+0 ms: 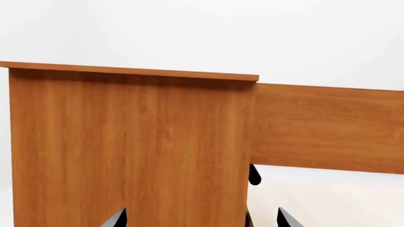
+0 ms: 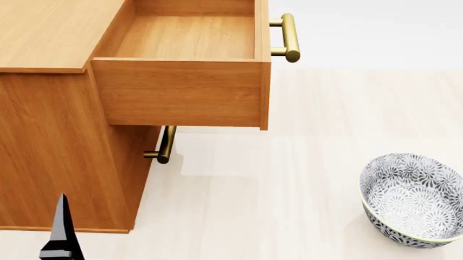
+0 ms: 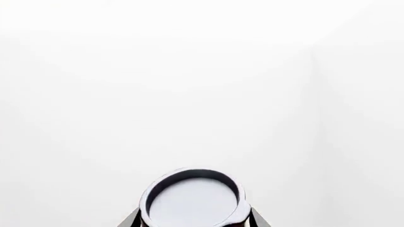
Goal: Put the ketchup in the top drawer of the cabinet.
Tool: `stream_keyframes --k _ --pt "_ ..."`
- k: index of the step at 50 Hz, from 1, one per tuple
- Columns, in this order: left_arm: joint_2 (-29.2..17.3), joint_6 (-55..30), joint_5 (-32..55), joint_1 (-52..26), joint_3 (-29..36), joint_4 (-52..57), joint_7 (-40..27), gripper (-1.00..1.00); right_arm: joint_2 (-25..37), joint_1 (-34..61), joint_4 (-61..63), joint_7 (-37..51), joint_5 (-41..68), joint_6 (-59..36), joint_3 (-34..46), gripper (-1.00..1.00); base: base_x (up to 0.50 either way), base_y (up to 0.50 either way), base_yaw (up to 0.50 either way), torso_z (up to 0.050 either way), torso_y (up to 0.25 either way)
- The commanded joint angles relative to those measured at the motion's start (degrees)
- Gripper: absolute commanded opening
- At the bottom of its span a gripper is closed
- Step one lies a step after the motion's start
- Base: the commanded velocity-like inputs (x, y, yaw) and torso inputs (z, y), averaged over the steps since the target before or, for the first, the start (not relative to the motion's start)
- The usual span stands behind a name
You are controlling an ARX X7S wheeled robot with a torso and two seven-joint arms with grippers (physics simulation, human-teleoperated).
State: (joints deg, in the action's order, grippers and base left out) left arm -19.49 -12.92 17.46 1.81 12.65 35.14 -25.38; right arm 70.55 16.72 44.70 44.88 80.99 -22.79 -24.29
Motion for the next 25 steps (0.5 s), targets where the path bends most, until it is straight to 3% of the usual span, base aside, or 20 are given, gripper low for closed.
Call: stream_keyframes --k 1,4,14,25 --pt "-0.18 -0.08 0.34 -0.14 0.03 0.15 -0.15 1.00 4.83 26.36 -2.45 6.48 1.82 0.57 24.17 -1.00 0.00 0.00 0.00 0.000 0.000" --pt "-0.27 -0.37 0.49 -0.26 0.03 0.46 -0.28 1.00 0.42 39.49 -3.56 7.10 2.67 -6.01 31.28 -1.00 0.00 0.00 0.00 0.000 0.000" --pt "-0.53 -0.31 0.79 -0.27 -0.16 0.45 -0.45 1.00 -7.88 57.99 -7.42 8.43 4.40 -16.40 39.76 -1.00 0.00 0.00 0.00 0.000 0.000" --pt "-0.56 -0.06 1.03 -0.54 0.01 -0.08 -0.42 1.00 -18.36 66.33 -14.07 5.38 -1.64 -20.99 47.39 -1.00 0.00 0.00 0.00 0.000 0.000"
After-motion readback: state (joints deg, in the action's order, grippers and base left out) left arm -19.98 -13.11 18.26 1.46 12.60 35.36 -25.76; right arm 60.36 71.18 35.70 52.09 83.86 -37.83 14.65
